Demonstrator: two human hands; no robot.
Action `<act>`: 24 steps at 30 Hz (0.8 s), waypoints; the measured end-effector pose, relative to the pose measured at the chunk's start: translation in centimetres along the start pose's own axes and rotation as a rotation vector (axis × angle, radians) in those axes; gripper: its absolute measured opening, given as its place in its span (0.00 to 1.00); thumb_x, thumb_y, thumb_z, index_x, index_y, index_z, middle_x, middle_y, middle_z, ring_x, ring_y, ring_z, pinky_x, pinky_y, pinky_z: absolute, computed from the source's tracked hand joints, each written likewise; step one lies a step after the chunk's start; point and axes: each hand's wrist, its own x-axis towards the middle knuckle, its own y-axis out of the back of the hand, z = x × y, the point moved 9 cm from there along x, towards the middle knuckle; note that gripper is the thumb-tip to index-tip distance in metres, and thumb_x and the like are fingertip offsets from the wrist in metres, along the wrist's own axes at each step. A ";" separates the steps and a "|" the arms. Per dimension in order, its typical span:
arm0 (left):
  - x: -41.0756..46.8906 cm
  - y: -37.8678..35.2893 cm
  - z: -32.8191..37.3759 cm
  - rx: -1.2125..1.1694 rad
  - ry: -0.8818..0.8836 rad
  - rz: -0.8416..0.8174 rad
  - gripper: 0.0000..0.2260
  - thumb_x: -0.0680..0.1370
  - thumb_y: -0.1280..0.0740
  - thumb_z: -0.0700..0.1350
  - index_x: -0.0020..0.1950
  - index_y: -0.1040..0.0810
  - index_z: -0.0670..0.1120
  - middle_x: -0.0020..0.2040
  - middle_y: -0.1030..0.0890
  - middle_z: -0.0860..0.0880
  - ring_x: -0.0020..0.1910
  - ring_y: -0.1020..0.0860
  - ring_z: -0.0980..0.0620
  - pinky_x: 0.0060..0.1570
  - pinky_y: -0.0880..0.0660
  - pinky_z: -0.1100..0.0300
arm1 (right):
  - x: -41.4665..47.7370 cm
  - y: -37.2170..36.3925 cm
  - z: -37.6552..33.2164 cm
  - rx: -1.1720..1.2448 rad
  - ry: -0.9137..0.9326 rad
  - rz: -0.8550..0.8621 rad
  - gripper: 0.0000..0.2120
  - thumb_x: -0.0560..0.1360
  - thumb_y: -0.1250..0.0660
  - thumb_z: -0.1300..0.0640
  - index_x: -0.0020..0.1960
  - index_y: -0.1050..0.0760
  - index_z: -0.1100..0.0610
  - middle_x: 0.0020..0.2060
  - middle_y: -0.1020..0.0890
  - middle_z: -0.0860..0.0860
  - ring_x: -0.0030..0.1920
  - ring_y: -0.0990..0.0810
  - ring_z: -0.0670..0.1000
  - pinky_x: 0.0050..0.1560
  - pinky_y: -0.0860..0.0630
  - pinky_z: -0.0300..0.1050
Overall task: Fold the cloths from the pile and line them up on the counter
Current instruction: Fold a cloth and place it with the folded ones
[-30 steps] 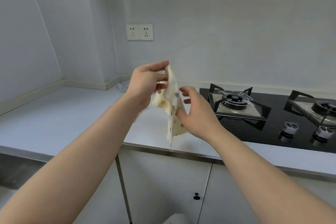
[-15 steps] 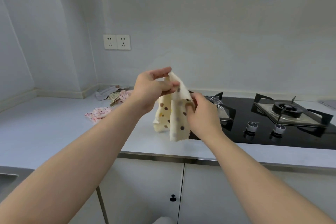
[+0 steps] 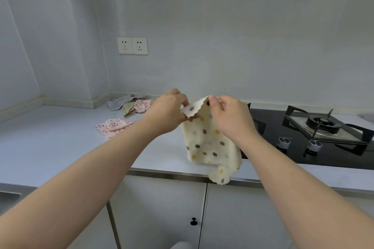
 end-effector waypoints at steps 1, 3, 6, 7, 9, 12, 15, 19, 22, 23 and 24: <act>-0.1 -0.1 0.3 -0.053 -0.007 -0.009 0.15 0.75 0.28 0.57 0.50 0.21 0.46 0.50 0.24 0.51 0.42 0.25 0.51 0.44 0.29 0.56 | 0.1 -0.2 -0.3 -0.005 0.008 -0.021 0.24 0.83 0.43 0.43 0.31 0.41 0.52 0.21 0.31 0.46 0.28 0.35 0.48 0.31 0.39 0.46; -0.3 0.3 0.6 -0.120 0.007 -0.008 0.11 0.78 0.30 0.54 0.47 0.21 0.46 0.46 0.20 0.49 0.32 0.23 0.54 0.39 0.27 0.57 | 0.1 -1.0 -0.7 -0.022 0.026 -0.089 0.24 0.82 0.42 0.43 0.31 0.40 0.52 0.21 0.27 0.40 0.26 0.34 0.46 0.30 0.40 0.44; -0.3 0.8 -0.3 -0.246 0.117 -0.018 0.07 0.80 0.33 0.48 0.44 0.21 0.47 0.29 0.21 0.50 0.20 0.24 0.52 0.25 0.28 0.61 | 0.3 -1.9 -0.5 -0.095 0.043 -0.178 0.22 0.79 0.38 0.40 0.36 0.30 0.56 0.27 0.24 0.48 0.30 0.28 0.50 0.30 0.35 0.47; -0.2 0.8 -1.0 -0.310 0.168 -0.036 0.07 0.80 0.34 0.46 0.45 0.20 0.46 0.26 0.22 0.49 0.19 0.24 0.52 0.23 0.29 0.63 | 0.4 -2.2 -0.1 -0.157 0.034 -0.224 0.21 0.78 0.36 0.39 0.38 0.28 0.56 0.29 0.24 0.49 0.32 0.27 0.51 0.30 0.36 0.47; -0.1 0.6 -2.6 -0.483 0.277 -0.049 0.07 0.82 0.36 0.43 0.48 0.21 0.43 0.30 0.20 0.44 0.23 0.20 0.50 0.26 0.24 0.62 | 0.6 -2.9 0.9 -0.286 0.003 -0.363 0.17 0.79 0.35 0.42 0.45 0.24 0.56 0.35 0.22 0.50 0.38 0.24 0.53 0.32 0.35 0.44; 0.5 0.7 -5.4 -0.658 0.369 0.018 0.09 0.82 0.40 0.38 0.47 0.21 0.40 0.42 0.16 0.35 0.34 0.15 0.44 0.39 0.17 0.54 | 0.8 -3.6 2.8 -0.345 -0.075 -0.508 0.12 0.82 0.40 0.54 0.53 0.24 0.61 0.47 0.19 0.54 0.48 0.20 0.57 0.43 0.27 0.47; 1.1 2.0 -7.6 -0.598 0.330 0.091 0.10 0.82 0.39 0.42 0.49 0.20 0.41 0.48 0.15 0.39 0.42 0.15 0.47 0.51 0.18 0.48 | 1.9 -3.1 3.5 -0.310 -0.086 -0.384 0.10 0.82 0.44 0.59 0.47 0.26 0.62 0.41 0.22 0.56 0.44 0.22 0.60 0.40 0.29 0.48; 0.2 4.4 -9.0 -0.546 0.263 0.161 0.09 0.76 0.38 0.51 0.46 0.18 0.55 0.48 0.16 0.42 0.48 0.18 0.38 0.54 0.21 0.41 | 1.9 -1.0 0.6 -0.162 0.100 -0.023 0.14 0.80 0.46 0.66 0.57 0.23 0.57 0.47 0.20 0.54 0.48 0.24 0.57 0.47 0.24 0.53; -2.2 3.8 -9.9 -0.675 0.247 0.138 0.11 0.79 0.35 0.43 0.44 0.15 0.55 0.47 0.14 0.49 0.48 0.17 0.49 0.56 0.22 0.48 | 0.6 -3.7 0.8 -0.163 0.111 -0.168 0.19 0.79 0.45 0.67 0.62 0.22 0.54 0.53 0.20 0.53 0.53 0.23 0.55 0.52 0.24 0.50; -3.4 2.9 -10.9 -0.673 0.282 0.095 0.12 0.79 0.35 0.41 0.44 0.15 0.55 0.46 0.14 0.52 0.47 0.18 0.52 0.54 0.23 0.52 | -0.2 -5.4 1.4 -0.183 0.090 -0.291 0.20 0.79 0.45 0.67 0.63 0.22 0.53 0.54 0.19 0.54 0.53 0.22 0.55 0.52 0.24 0.48; -4.6 1.7 -12.1 -0.630 0.321 0.042 0.12 0.79 0.34 0.41 0.45 0.14 0.56 0.46 0.14 0.52 0.47 0.18 0.52 0.53 0.24 0.53 | -1.1 -7.1 2.0 -0.212 0.077 -0.419 0.19 0.80 0.45 0.66 0.63 0.21 0.53 0.55 0.19 0.54 0.53 0.22 0.55 0.52 0.24 0.46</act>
